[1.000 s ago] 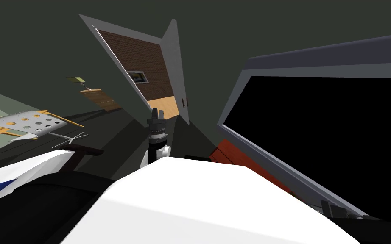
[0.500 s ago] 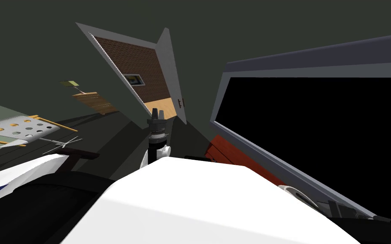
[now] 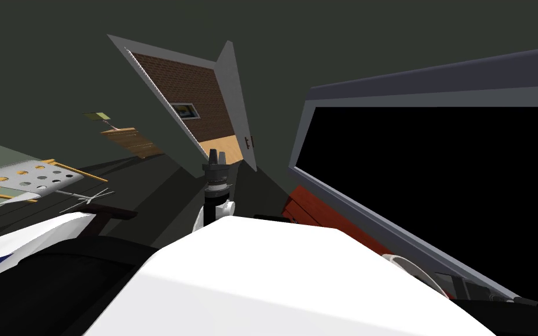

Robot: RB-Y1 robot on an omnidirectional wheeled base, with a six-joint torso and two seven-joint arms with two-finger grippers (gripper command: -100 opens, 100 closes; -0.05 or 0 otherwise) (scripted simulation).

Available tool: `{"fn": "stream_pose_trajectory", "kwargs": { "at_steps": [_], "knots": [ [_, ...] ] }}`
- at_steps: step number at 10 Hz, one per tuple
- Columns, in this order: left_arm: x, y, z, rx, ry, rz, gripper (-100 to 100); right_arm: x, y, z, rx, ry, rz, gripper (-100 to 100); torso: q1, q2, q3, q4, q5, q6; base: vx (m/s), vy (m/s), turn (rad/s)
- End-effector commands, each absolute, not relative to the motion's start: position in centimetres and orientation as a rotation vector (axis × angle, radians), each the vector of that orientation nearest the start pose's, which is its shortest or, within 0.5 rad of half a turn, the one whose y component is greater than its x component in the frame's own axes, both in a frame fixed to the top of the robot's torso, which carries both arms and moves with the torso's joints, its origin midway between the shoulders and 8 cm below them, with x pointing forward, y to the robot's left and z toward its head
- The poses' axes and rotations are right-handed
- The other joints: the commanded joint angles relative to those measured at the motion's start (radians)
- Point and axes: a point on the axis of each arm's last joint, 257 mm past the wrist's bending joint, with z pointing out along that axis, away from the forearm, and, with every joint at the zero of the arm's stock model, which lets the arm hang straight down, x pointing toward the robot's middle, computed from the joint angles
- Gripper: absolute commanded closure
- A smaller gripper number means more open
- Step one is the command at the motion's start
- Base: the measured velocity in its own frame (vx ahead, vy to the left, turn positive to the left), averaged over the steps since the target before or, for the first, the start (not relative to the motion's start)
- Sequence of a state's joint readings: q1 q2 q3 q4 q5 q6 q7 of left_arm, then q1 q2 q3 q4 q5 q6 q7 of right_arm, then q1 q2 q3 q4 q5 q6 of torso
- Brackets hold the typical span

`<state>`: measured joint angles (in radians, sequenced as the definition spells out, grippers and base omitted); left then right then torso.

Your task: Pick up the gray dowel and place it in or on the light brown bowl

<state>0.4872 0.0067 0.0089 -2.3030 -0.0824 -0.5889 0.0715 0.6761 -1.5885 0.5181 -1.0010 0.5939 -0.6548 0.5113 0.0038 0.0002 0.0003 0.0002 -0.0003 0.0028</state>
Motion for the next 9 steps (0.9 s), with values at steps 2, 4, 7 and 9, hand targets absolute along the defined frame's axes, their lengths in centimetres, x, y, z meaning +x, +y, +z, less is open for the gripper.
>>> {"fn": "stream_pose_trajectory", "kwargs": {
  "at_steps": [2, 4, 7, 9],
  "knots": [
    [32.5, 26.4, 5.4, -0.524, 0.568, -1.343, 0, 2.7, -71.6, -33.1, -1.237, 2.869, -0.178, -100, 0.0, 0.0, 0.0, 0.0, 0.0, 0.0, -0.009, 0.009, -0.063],
    [32.5, 26.4, 5.4, -0.524, 0.568, -1.343, 0, 3.6, -71.8, -32.1, -1.251, 2.862, -0.177, -100, 0.001, 0.001, 0.0, 0.0, 0.0, 0.0, -0.011, 0.011, -0.055],
    [32.5, 26.4, 5.4, -0.524, 0.568, -1.343, 0, 5.4, -72.1, -30.0, -1.281, 2.848, -0.174, -100, 0.001, 0.0, 0.0, 0.0, 0.0, 0.0, -0.009, 0.008, -0.061],
    [32.5, 26.4, 5.4, -0.524, 0.568, -1.343, 0, 5.6, -72.1, -29.7, -1.284, 2.847, -0.175, -100, 0.001, 0.001, 0.0, 0.0, 0.0, 0.0, -0.009, 0.008, -0.04]
  ]
}}
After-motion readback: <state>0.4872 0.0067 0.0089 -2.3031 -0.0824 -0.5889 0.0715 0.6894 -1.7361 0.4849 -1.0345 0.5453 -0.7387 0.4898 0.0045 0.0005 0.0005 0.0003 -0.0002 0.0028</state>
